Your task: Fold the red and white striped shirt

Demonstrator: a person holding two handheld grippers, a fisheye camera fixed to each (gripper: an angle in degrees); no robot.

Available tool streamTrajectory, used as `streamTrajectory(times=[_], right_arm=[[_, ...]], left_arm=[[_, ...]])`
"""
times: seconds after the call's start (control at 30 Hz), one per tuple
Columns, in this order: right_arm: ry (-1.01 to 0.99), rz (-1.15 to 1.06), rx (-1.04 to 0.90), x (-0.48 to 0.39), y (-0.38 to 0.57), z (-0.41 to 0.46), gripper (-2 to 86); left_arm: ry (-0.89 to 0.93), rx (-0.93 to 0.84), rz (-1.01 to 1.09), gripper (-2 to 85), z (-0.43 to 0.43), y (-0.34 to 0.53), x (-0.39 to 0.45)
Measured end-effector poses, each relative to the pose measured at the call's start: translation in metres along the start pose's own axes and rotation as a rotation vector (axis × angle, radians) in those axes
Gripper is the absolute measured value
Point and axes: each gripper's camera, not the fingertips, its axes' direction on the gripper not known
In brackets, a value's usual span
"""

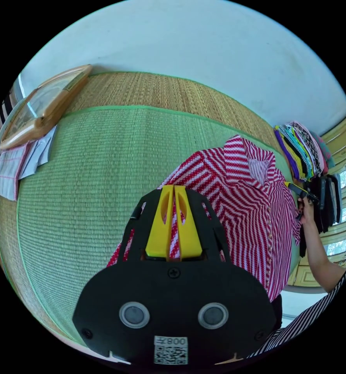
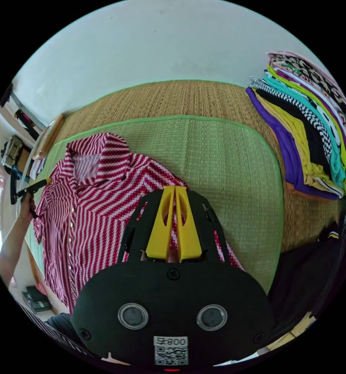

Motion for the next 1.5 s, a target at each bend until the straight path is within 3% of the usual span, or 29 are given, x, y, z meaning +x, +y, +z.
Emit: streamTrajectory(times=[0.1, 0.3, 0.47, 0.63, 0.8, 0.93, 1.07, 1.2, 1.37, 1.5], right_arm=[[-0.036, 0.019, 0.006, 0.007, 0.001, -0.003, 0.1], [-0.078, -0.029, 0.092, -0.021, 0.012, -0.024, 0.9], [-0.145, -0.128, 0.137, -0.064, -0.004, -0.028, 4.5], [-0.13, -0.201, 0.103, -0.104, -0.047, -0.002, 6.0], [-0.067, -0.242, 0.016, -0.125, -0.085, 0.033, 4.3], [-0.051, -0.266, 0.006, -0.124, -0.083, 0.032, 1.6], [-0.174, -0.261, 0.089, -0.104, -0.069, -0.011, 0.9], [-0.268, -0.177, 0.086, -0.078, -0.085, -0.019, 0.9], [-0.241, -0.114, -0.007, -0.067, -0.102, 0.014, 1.6], [-0.266, -0.081, 0.049, -0.045, -0.082, -0.003, 2.1]], left_arm=[[-0.033, 0.023, -0.008, 0.4, -0.004, 0.003, 0.0], [0.068, 0.11, 0.108, 1.6, -0.018, 0.013, 0.025], [0.24, 0.118, 0.209, 7.0, -0.009, -0.007, 0.051], [0.238, 0.062, 0.206, 7.6, 0.019, -0.041, 0.066], [0.151, -0.023, 0.211, 2.7, 0.043, -0.055, 0.073], [0.243, 0.031, 0.224, 1.2, 0.027, -0.042, 0.069], [0.369, 0.098, 0.204, 0.9, 0.002, -0.032, 0.055], [0.369, 0.107, 0.173, 1.0, 0.002, -0.035, 0.052], [0.323, 0.032, 0.113, 2.1, 0.027, -0.034, 0.051], [0.347, 0.096, 0.106, 2.8, 0.01, -0.01, 0.044]])
